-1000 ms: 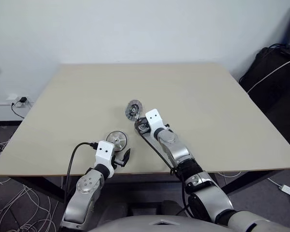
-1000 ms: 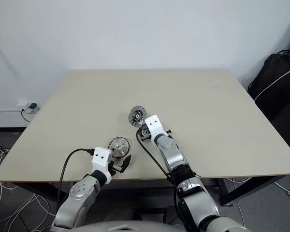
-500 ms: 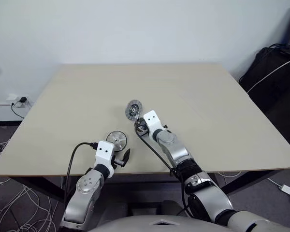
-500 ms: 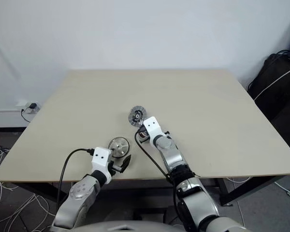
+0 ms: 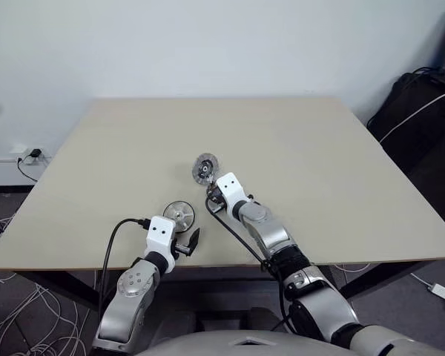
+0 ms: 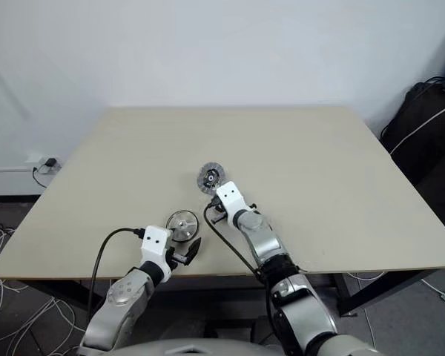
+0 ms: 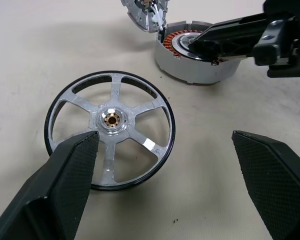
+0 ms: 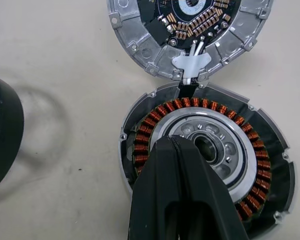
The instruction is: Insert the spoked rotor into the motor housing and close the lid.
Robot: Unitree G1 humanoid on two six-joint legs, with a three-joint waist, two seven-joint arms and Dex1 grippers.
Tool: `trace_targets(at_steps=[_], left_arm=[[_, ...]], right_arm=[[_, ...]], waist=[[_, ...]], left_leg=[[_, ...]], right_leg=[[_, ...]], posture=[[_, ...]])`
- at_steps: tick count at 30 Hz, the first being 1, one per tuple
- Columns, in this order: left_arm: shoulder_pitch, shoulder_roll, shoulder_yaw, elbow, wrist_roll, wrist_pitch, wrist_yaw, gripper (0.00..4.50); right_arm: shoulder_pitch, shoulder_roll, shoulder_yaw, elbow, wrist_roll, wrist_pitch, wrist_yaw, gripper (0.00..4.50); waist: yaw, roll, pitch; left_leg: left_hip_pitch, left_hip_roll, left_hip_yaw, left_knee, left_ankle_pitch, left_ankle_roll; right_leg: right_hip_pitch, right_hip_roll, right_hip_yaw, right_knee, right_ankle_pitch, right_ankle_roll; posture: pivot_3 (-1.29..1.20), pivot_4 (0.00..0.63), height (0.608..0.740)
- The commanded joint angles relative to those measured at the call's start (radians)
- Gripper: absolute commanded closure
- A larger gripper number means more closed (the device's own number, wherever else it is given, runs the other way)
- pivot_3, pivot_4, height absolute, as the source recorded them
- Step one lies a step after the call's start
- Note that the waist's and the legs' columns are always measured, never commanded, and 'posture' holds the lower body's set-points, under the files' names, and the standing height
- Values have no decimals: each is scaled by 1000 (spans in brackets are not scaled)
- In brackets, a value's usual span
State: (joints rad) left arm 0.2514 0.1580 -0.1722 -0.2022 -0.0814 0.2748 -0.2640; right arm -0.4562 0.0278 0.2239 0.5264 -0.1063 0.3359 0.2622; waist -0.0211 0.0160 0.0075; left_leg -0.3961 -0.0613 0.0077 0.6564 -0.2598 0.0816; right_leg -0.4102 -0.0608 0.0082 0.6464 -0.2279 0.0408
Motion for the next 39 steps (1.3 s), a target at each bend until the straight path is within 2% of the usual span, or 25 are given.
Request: trace_targets(at_steps=[1,9,20,32,39], left_arm=[[-16,-7,-2,-12,-1,-27,-6,0],[-19,-9,-3,-14,-1,-23,-4,0],[-9,-13,4,-33,0,-20,6,0],[-9,-16,0,-38,2,-14,7,0],[-12,-15,-3,-39,2,-10,2,0]], right_arm=[[-15,4,-42,-72,25,-32,-27,4477],[-46,3,-64,-22,5,-39,-96,4477],[-66,18,-13,82,-18,-50,-63,4477],[-43,6,-15,51,-10,-49,-32,4477],[-63,8,-74,26,10,-96,-104,4477]], waist=[[0,0,0],[0,0,0],[-1,0,0],[-4,0,0],[-3,0,0]], left_leg=[[0,0,0,0,0,0],[0,0,0,0,0,0],[0,0,0,0,0,0],[1,0,0,0,0,0],[0,0,0,0,0,0]], right_leg=[[0,0,0,0,0,0],[0,0,0,0,0,0],[0,0,0,0,0,0],[0,0,0,0,0,0],[0,0,0,0,0,0]], posture=[[0,0,740],[0,0,740],[0,0,740],[0,0,740],[0,0,740]])
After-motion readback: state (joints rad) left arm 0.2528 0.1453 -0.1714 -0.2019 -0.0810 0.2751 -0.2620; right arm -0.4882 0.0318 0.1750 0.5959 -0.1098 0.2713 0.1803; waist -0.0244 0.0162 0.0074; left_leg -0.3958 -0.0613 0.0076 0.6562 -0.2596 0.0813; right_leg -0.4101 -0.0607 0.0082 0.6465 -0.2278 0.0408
